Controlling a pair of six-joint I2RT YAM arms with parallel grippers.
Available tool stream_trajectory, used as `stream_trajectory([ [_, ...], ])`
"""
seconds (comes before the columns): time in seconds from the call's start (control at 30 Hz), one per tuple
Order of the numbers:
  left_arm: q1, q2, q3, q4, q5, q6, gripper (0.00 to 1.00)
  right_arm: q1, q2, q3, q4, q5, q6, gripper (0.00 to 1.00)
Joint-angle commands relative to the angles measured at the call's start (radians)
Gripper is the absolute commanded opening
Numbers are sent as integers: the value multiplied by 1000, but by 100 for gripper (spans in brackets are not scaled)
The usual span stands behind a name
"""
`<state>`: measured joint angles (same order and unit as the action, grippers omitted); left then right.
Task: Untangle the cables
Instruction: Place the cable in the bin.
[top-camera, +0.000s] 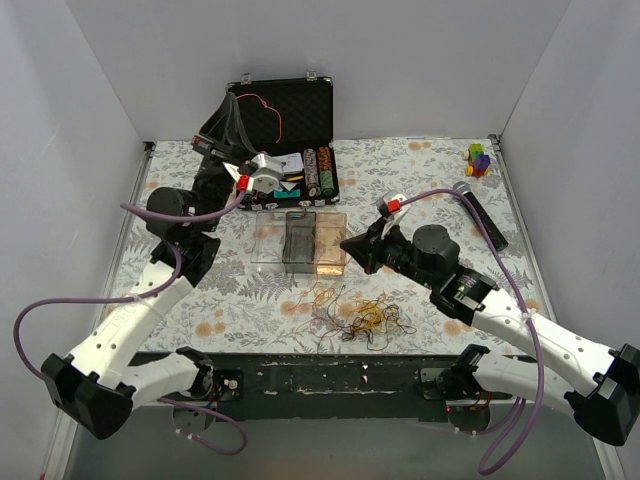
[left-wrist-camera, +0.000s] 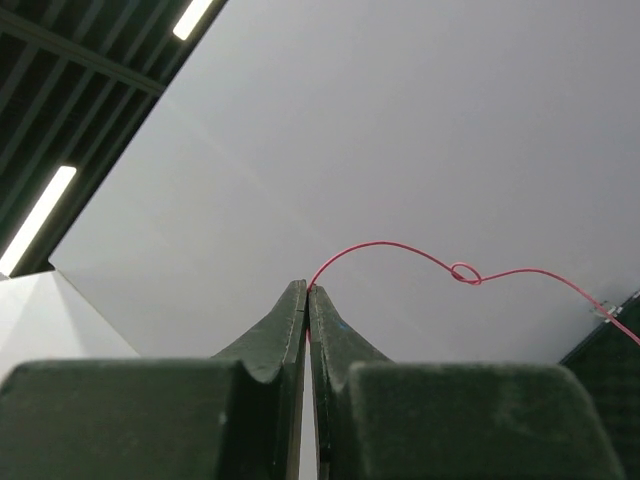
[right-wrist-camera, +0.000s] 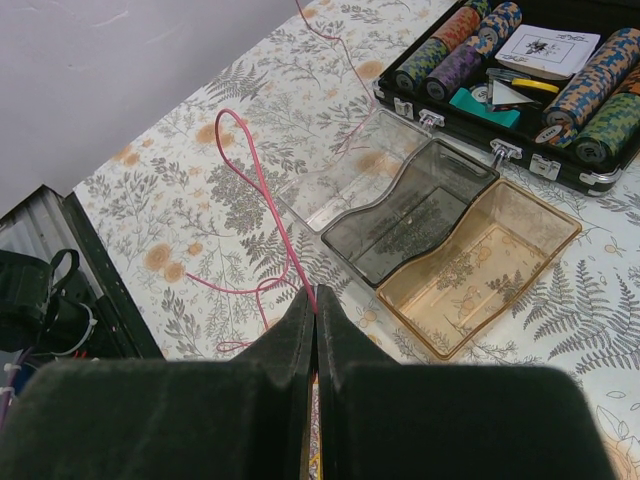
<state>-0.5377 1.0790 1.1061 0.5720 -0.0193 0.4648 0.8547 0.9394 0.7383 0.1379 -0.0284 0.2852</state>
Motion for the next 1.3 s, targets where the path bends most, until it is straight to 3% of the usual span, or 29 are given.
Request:
stream_trajectory([
  [0.0, 7, -2, 31, 88, 74, 74, 0, -2, -22, -4, 40, 4, 5, 1],
  [0.9, 10, 101, 173, 154, 188, 172, 0, -2, -50, -24, 26, 12, 14, 1],
  [1.27, 15, 52, 40, 124, 159, 167, 0, -2, -59, -30, 19, 19, 17, 1],
])
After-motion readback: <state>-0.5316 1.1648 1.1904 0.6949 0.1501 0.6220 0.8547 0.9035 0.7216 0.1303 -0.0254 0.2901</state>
